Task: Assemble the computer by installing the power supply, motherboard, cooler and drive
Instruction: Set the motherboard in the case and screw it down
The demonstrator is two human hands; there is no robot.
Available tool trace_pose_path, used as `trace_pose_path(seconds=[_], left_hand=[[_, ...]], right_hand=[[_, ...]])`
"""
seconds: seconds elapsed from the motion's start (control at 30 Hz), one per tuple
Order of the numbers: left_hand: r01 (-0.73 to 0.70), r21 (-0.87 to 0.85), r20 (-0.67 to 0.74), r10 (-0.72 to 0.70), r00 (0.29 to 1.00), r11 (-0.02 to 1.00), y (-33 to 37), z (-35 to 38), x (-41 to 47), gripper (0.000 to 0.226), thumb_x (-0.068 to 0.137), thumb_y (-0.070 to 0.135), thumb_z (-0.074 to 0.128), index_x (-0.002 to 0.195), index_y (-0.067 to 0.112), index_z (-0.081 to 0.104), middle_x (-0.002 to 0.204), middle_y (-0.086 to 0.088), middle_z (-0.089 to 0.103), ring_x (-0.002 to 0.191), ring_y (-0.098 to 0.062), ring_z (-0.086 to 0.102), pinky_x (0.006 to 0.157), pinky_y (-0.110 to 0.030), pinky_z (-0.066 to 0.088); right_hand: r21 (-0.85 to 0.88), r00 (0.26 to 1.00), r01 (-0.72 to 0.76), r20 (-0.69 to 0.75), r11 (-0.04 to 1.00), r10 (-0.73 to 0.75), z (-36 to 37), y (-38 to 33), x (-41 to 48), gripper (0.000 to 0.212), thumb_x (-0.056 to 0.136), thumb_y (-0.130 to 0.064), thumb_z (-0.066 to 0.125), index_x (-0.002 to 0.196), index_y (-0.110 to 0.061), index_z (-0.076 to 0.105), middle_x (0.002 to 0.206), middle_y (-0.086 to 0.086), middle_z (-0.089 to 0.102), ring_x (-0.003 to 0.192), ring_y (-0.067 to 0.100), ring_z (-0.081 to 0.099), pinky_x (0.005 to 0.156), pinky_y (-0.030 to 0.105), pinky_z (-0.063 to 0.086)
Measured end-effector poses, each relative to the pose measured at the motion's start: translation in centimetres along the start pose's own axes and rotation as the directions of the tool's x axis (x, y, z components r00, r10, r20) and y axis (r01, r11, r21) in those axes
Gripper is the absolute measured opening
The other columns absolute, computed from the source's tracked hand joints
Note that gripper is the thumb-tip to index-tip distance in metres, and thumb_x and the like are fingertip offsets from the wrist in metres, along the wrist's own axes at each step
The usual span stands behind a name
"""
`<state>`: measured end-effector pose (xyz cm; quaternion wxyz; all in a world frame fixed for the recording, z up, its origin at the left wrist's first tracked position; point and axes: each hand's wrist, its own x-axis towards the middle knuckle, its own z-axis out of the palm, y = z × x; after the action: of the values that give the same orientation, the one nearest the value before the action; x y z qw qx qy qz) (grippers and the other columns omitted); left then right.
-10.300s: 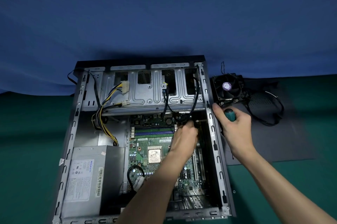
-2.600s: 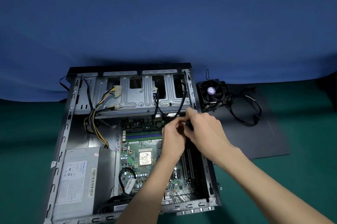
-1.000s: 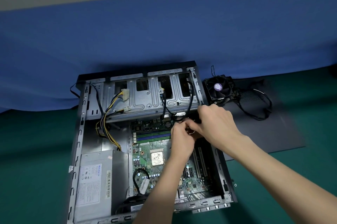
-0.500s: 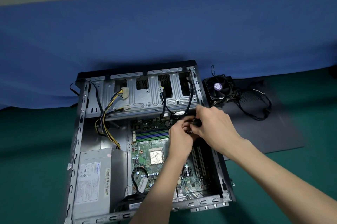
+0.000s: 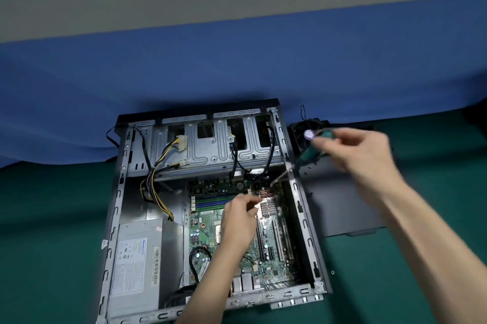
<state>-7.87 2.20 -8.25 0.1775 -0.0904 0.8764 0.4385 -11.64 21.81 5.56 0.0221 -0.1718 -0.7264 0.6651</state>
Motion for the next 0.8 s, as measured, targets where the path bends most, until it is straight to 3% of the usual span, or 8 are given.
trace_pose_path(seconds=[0.07,0.2,0.3,0.43,0.53,0.63,0.7,0.8], left_hand=[[0.014,0.056,0.030,-0.016,0.999,0.998,-0.5,0.1,-0.5,0.031,0.092,0.001,0.055,0.114,0.020,0.065,0.127,0.001,0.056,0.091,0.001,0.049,0.064,0.002,0.037],[0.022,0.113,0.084,-0.032,0.996,0.993,-0.5,0.7,-1.0,0.026,0.094,0.012,0.056,0.119,0.021,0.060,0.134,0.002,0.048,0.094,0.004,0.045,0.084,-0.011,0.033],[0.021,0.136,0.112,-0.036,0.993,0.990,-0.6,1.0,-0.9,0.026,0.094,0.014,0.055,0.119,0.020,0.060,0.134,0.003,0.047,0.078,0.010,0.040,0.072,0.004,0.033],[0.042,0.174,0.124,-0.064,0.990,0.984,-0.5,1.4,-1.0,0.026,0.094,0.011,0.055,0.119,0.017,0.061,0.133,0.001,0.049,0.110,-0.004,0.048,0.095,-0.012,0.030],[0.044,0.195,0.131,-0.070,0.989,0.980,-0.4,1.4,-1.1,0.026,0.094,0.011,0.056,0.118,0.018,0.061,0.130,0.003,0.050,0.122,-0.013,0.046,0.104,-0.021,0.029],[0.040,0.198,0.125,-0.066,0.990,0.979,-0.7,1.5,-1.0,0.026,0.094,0.012,0.055,0.118,0.018,0.061,0.130,0.004,0.050,0.116,-0.007,0.044,0.101,-0.018,0.028],[0.042,0.197,0.122,-0.067,0.990,0.980,-0.8,1.6,-0.9,0.025,0.094,0.013,0.055,0.118,0.018,0.061,0.130,0.005,0.050,0.110,-0.003,0.041,0.095,-0.015,0.025],[0.046,0.183,0.115,-0.068,0.991,0.982,-1.0,1.7,-0.8,0.025,0.094,0.013,0.055,0.118,0.018,0.062,0.130,0.005,0.050,0.111,-0.004,0.043,0.094,-0.014,0.025]], right_hand=[[0.314,0.994,-0.101,-0.004,0.944,0.108,-2.4,-0.4,1.1,0.006,0.067,-0.017,0.079,0.067,-0.013,0.076,0.068,-0.003,0.067,0.058,0.008,0.049,0.050,0.013,0.041],[0.675,0.962,-0.251,0.097,0.694,0.254,-5.7,2.3,2.8,0.021,0.079,-0.027,0.068,0.084,-0.008,0.060,0.092,0.016,0.072,0.095,0.032,0.070,0.081,0.044,0.058],[0.697,0.922,-0.326,0.085,0.639,0.378,-6.3,5.6,3.9,0.024,0.093,-0.031,0.057,0.085,-0.009,0.053,0.076,0.013,0.069,0.079,0.026,0.072,0.075,0.043,0.060],[0.326,0.830,-0.514,-0.044,0.793,0.556,-5.5,10.3,4.0,0.011,0.093,-0.012,0.061,0.085,-0.008,0.054,0.064,0.008,0.049,0.043,0.013,0.047,0.043,0.023,0.044],[-0.085,0.832,-0.555,-0.055,0.827,0.553,-4.2,13.4,3.3,0.009,0.083,0.002,0.070,0.082,-0.003,0.063,0.060,0.007,0.054,0.042,0.011,0.044,0.037,0.019,0.036],[-0.382,0.878,-0.453,-0.034,0.806,0.477,-2.7,14.9,3.1,0.014,0.077,-0.002,0.079,0.085,-0.003,0.067,0.079,0.009,0.066,0.072,0.020,0.061,0.069,0.027,0.055],[-0.573,0.916,-0.326,0.007,0.752,0.402,-1.9,15.4,3.2,0.030,0.073,-0.013,0.084,0.099,-0.004,0.069,0.097,0.008,0.068,0.094,0.023,0.063,0.091,0.036,0.051],[-0.777,0.955,-0.156,0.040,0.610,0.295,-0.9,16.1,3.2,0.044,0.076,-0.025,0.081,0.115,-0.011,0.066,0.115,0.009,0.061,0.107,0.029,0.059,0.094,0.039,0.048]])
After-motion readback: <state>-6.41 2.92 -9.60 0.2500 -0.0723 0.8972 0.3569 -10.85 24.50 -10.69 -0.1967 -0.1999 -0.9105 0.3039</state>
